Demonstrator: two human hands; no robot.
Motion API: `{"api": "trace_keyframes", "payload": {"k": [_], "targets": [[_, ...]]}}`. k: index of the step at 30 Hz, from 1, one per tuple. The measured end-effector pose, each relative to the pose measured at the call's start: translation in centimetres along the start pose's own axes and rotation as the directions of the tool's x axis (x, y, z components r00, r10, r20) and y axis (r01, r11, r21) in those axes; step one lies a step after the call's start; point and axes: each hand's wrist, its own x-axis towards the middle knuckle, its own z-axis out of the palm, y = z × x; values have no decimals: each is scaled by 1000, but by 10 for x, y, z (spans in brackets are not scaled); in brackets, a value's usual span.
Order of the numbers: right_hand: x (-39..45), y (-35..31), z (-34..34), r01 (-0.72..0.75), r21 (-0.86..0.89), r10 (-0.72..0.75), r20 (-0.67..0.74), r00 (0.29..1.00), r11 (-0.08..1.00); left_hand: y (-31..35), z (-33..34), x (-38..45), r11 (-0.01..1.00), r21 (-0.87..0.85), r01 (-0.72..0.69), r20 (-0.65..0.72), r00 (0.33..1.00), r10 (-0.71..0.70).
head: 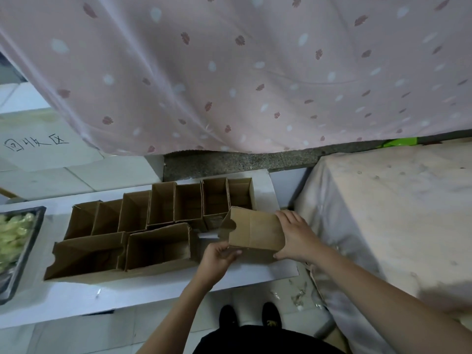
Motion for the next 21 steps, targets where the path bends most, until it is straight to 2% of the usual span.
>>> {"api": "trace_keyframes", "payload": {"k": [5,9,13,16,19,21], "targets": [[1,-13,6,13,-47,-14,-8,1000,999,-11,-11,1,993,73,89,-15,996,-88],[2,-25,14,-17,-69,18,16,1000,997,-19,-19,2,988,48,145,-52,988,-143],[6,-38,22,-9,-73,8,-19,1000,997,-20,-21,6,963,218,156,-124,984,-131],[10,-45,26,-7,-102,4,-29,1000,995,-17,-19,8,955,280,99,-204,978,-42],[9,-43,30,-12,-123,7,-40,999,992,-8,-11,9,925,380,7,-322,939,125],[9,-42,29,-7,-142,2,-38,999,990,2,-3,13,865,487,-119,-267,923,277]]}}
